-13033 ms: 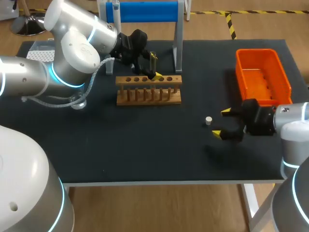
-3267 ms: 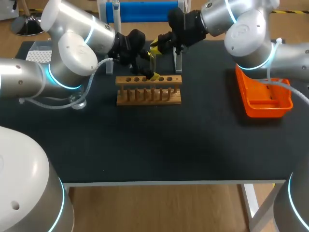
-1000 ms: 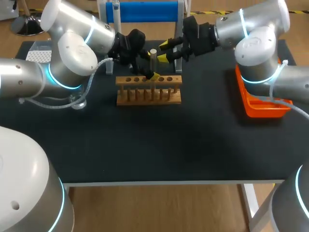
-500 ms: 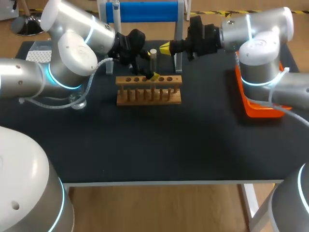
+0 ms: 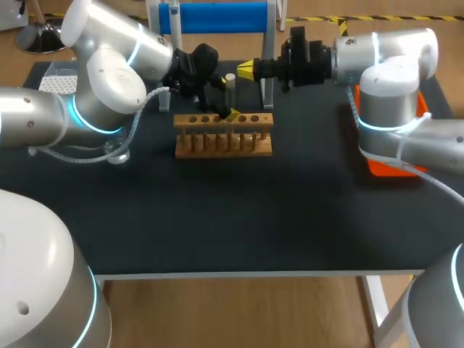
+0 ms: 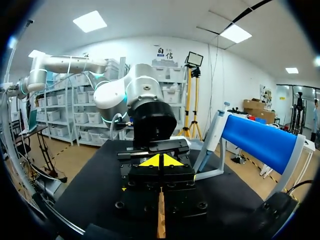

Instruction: Invert the test tube, pick up the pipette, mount the tip to pipette, aspirate from beaker and dispense into the tube, eject the tip, return the pipette, and cap with the stopper.

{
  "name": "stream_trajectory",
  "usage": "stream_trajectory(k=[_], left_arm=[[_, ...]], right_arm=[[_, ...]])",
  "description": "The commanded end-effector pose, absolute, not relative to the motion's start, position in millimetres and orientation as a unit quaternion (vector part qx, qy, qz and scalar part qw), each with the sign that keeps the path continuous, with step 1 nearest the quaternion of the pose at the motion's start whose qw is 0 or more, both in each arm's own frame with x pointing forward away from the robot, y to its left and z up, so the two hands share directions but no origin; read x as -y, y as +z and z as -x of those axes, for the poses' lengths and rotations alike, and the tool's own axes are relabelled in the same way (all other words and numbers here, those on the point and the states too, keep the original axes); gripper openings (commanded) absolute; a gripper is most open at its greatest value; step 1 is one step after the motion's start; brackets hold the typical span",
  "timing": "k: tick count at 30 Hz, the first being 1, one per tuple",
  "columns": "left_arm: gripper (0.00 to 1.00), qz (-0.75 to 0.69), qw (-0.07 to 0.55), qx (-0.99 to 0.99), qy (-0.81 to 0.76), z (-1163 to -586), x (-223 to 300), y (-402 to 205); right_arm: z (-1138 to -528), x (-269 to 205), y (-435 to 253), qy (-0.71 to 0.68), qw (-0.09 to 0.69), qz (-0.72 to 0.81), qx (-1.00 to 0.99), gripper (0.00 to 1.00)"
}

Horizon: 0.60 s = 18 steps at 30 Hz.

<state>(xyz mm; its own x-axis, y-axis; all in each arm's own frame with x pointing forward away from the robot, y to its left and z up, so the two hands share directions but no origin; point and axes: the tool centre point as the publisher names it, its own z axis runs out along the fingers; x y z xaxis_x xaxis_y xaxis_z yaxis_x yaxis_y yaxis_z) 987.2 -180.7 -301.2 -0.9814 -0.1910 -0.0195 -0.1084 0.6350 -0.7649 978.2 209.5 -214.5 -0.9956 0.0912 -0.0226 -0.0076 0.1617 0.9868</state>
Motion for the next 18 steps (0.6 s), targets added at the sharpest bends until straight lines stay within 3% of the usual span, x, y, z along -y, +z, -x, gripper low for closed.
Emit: stream_trajectory(k=[1, 18], left_arm=[[1.00, 0.083, 0.048, -0.903, -0.418, -987.7, 180.8, -300.9], [1.00, 0.083, 0.048, -0.903, -0.418, -987.7, 180.8, -300.9]], right_arm=[[-979.6, -210.6, -215.8, 0.651, 0.035, -0.022, -0.758, 0.00], [-982.5, -223.7, -217.8, 0.667, 0.014, -0.015, -0.745, 0.00]])
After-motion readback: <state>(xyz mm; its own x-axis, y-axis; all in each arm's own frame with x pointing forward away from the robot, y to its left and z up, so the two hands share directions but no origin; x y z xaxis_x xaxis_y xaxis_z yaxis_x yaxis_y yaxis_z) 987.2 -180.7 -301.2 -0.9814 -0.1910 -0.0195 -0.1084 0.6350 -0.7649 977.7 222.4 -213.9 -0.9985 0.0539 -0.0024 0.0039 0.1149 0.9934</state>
